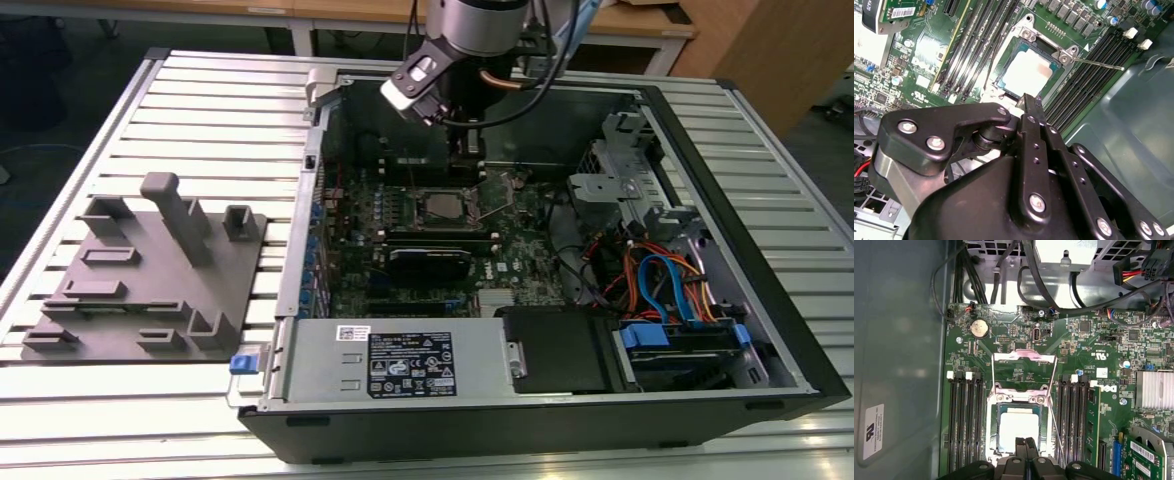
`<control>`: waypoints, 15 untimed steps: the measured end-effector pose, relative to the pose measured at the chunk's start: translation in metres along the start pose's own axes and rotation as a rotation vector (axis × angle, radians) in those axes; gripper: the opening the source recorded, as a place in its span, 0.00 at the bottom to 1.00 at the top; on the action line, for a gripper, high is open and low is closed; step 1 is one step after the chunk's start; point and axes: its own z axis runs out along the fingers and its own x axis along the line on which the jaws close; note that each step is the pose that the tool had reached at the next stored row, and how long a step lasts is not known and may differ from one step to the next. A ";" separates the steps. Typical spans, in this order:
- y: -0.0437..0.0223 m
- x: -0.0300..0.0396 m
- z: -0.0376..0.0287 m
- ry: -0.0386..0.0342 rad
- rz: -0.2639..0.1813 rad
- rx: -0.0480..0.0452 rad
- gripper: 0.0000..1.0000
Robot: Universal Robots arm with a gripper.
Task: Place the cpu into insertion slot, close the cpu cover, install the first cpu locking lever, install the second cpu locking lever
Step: 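Close the cpu cover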
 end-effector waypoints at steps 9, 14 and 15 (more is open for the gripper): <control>0.0008 0.0000 -0.0003 0.0000 0.000 0.0000 0.10; 0.0008 0.0000 -0.0034 -0.0001 0.000 0.0000 0.10; 0.0008 0.0000 -0.0042 0.0000 0.000 0.0000 0.10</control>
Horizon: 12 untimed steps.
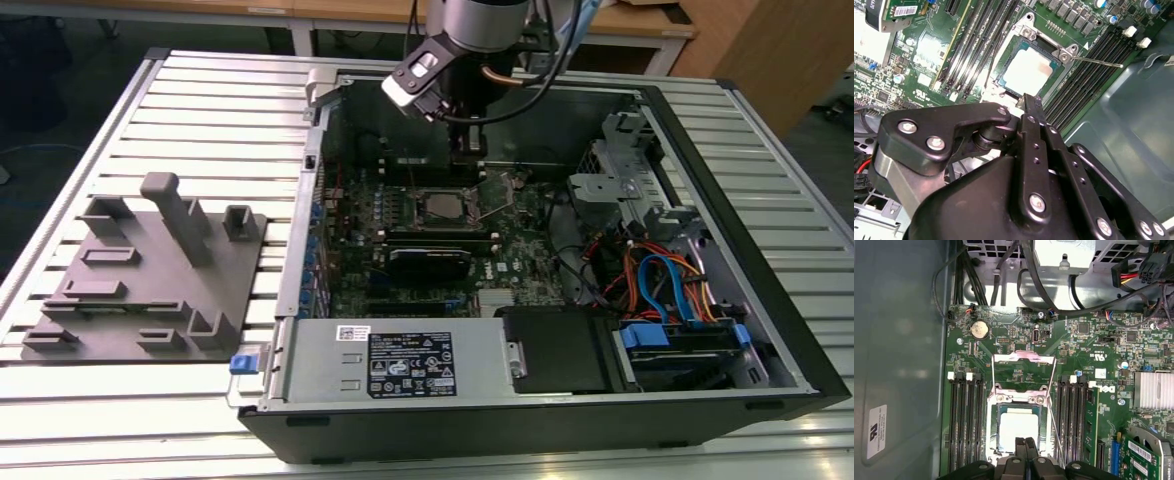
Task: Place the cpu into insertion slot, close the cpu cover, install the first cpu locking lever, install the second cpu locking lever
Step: 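Close the cpu cover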
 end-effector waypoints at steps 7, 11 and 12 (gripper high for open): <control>0.0000 0.0000 -0.0028 -0.0010 0.000 0.0000 0.10; 0.0000 0.0000 -0.0028 -0.0021 0.000 0.0000 0.10; 0.0000 0.0000 -0.0028 -0.0022 0.000 0.0001 0.10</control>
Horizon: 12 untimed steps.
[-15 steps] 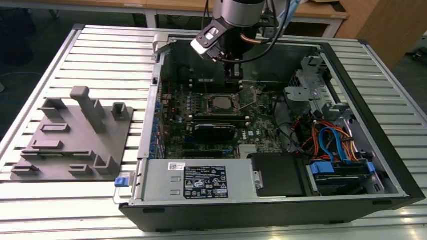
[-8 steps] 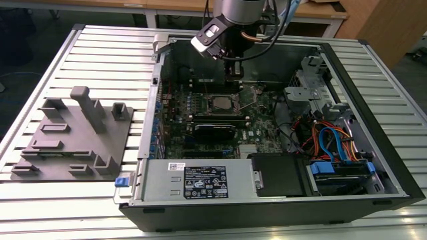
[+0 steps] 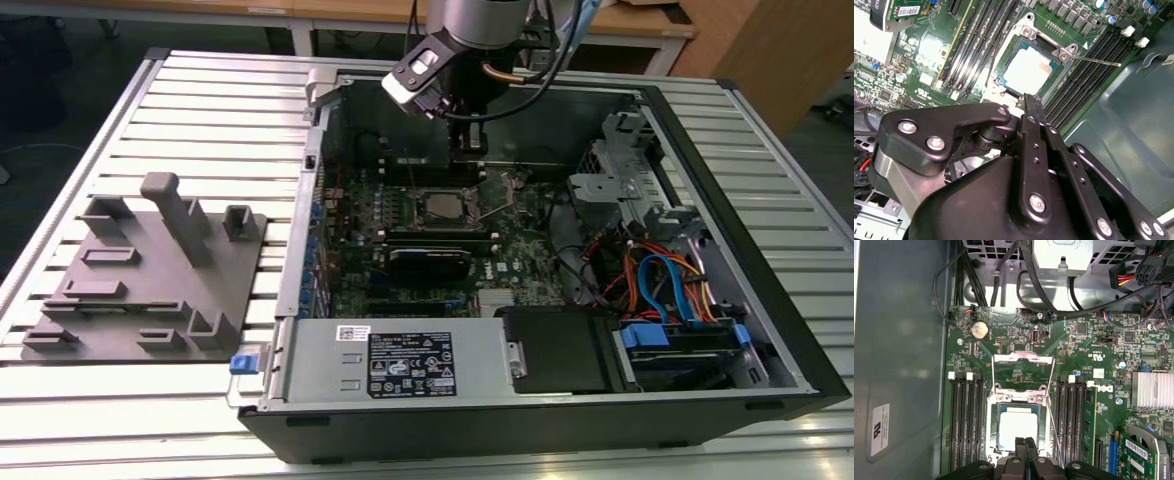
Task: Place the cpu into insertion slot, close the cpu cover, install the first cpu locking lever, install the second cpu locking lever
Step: 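Close the cpu cover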
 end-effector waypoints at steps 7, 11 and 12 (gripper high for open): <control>0.0005 0.0000 0.0000 -0.0004 0.000 0.0009 0.10; 0.0060 -0.0001 0.0000 0.0001 0.000 0.0182 0.10; 0.0070 -0.0002 0.0000 0.0002 0.000 0.0221 0.10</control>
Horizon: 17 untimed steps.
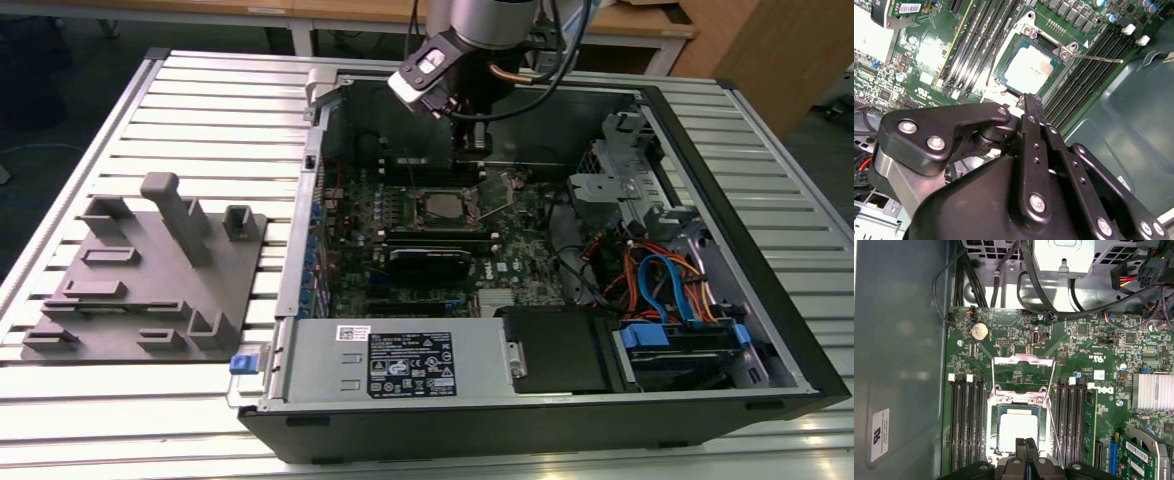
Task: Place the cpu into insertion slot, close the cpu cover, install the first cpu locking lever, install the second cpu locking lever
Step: 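Close the cpu cover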
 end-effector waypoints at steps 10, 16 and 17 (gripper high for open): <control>0.0022 0.0000 0.0000 0.0000 0.000 0.0026 0.10; 0.0094 -0.0002 -0.0002 0.0003 0.000 0.0026 0.10; 0.0105 -0.0002 -0.0002 0.0003 0.000 0.0026 0.10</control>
